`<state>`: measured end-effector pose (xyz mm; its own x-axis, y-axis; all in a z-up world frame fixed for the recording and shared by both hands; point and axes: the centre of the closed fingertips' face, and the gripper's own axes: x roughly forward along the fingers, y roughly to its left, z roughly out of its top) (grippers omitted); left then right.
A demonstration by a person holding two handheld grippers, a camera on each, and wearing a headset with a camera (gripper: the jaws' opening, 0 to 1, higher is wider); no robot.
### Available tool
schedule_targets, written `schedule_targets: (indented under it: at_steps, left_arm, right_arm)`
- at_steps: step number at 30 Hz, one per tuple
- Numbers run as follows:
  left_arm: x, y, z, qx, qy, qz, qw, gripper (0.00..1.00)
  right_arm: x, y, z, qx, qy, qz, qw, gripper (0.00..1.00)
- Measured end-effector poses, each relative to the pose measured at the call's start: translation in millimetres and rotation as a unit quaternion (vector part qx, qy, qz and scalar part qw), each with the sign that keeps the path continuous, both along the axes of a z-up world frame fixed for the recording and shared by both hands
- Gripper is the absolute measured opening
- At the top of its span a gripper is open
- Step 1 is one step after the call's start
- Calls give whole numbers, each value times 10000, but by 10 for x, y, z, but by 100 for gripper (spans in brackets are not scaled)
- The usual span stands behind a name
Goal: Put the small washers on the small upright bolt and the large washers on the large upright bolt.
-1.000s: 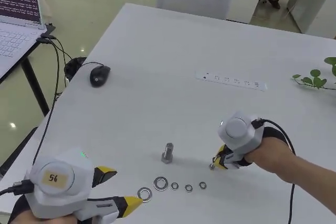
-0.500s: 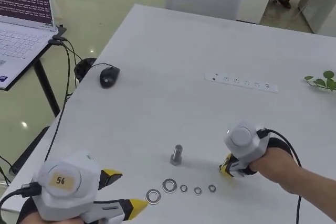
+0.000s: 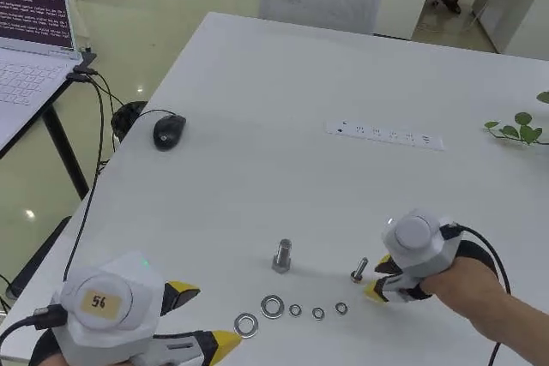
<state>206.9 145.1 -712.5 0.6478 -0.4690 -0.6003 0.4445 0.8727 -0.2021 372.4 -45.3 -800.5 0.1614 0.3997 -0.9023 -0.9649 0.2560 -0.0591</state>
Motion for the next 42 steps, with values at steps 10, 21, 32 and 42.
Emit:
schedule_targets:
  at_steps: [10, 21, 32, 42]
  left_arm:
    - [25, -87, 21, 0, -25, -184, 9998, 50]
    - [81, -138, 65, -5, -102, -291, 9995, 50]
    - [69, -195, 54, -19, -64, -360, 9993, 50]
    - [135, -193, 101, -9, -107, -370, 9993, 50]
  right_arm:
    - [-347, -242, -81, 74, 202, -325, 9992, 27]
    - [-660, -76, -198, 214, 436, -62, 9988, 26]
    - [-645, 189, -228, 294, 312, 297, 9986, 23]
    - [-534, 424, -235, 421, 151, 729, 9963, 18]
